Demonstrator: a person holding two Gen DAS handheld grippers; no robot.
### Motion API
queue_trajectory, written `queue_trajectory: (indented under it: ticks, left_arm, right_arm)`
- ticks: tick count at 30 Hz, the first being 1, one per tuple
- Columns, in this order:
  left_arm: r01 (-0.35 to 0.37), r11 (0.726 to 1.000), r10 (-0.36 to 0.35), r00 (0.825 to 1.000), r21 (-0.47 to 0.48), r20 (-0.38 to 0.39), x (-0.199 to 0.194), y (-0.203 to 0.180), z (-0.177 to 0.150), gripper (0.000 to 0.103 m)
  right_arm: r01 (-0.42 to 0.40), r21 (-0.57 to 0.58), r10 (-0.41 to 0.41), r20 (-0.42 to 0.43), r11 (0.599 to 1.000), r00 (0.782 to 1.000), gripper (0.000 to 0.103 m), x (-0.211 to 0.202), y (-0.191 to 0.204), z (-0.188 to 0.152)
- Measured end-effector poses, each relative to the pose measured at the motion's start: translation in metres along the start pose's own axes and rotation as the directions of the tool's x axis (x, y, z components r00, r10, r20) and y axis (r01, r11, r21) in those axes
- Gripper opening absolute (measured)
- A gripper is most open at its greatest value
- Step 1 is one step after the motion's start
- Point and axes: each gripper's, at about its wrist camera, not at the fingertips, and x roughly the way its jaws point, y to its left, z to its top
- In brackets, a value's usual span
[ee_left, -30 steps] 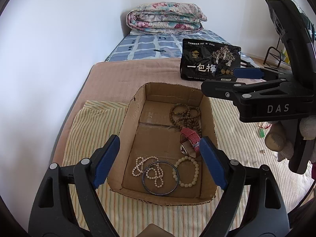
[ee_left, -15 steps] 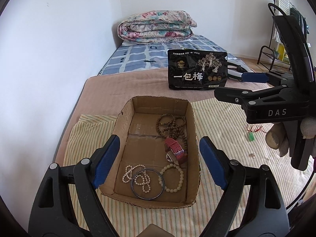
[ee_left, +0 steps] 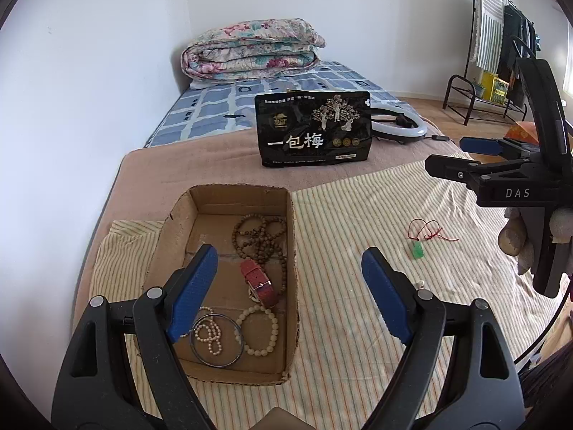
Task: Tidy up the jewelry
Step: 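Move the right tool to the green jade pendant while the left tool approaches the other pearl earring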
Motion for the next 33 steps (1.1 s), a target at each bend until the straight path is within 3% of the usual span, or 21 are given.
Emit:
queue_trajectory:
  ticks: [10,17,21,25,29,33]
  left_arm:
    - [0.081,0.996,-0.08,0.996,0.031,-0.03,0.018,-0.047,0.003,0.085]
    - [0.139,0.989,-0.135,0.988,0.053,-0.07,0.033,-0.075,-0.005,0.085]
    - [0.169,0.983,-0.163,0.982,0.071,-0.093,0.04,-0.088,-0.012,0.083]
    - [0.203,0.975,-0.191,0.974,0.091,-0.126,0.048,-0.099,-0.019,0.072]
    - [0.231,0.968,-0.212,0.962,0.099,-0.173,0.06,-0.109,-0.029,0.059]
    - [0.25,0.962,-0.224,0.951,0.108,-0.212,0.072,-0.116,-0.037,0.055]
  right_arm:
    - [0.069,0.107,-0.063,-0.057,0.992,0.996,0.103,-0.006,-0.073,-0.033]
    - [0.026,0.159,-0.001,-0.154,0.987,0.988,0.102,0.015,-0.089,-0.059]
    - [-0.005,0.178,0.046,-0.228,0.984,0.973,0.092,0.037,-0.09,-0.071]
    - [-0.041,0.233,0.107,-0.28,0.972,0.954,0.083,0.058,-0.09,-0.083]
    - [-0.077,0.284,0.171,-0.323,0.956,0.931,0.065,0.076,-0.087,-0.091]
    - [-0.083,0.261,0.175,-0.354,0.962,0.919,0.051,0.09,-0.073,-0.094]
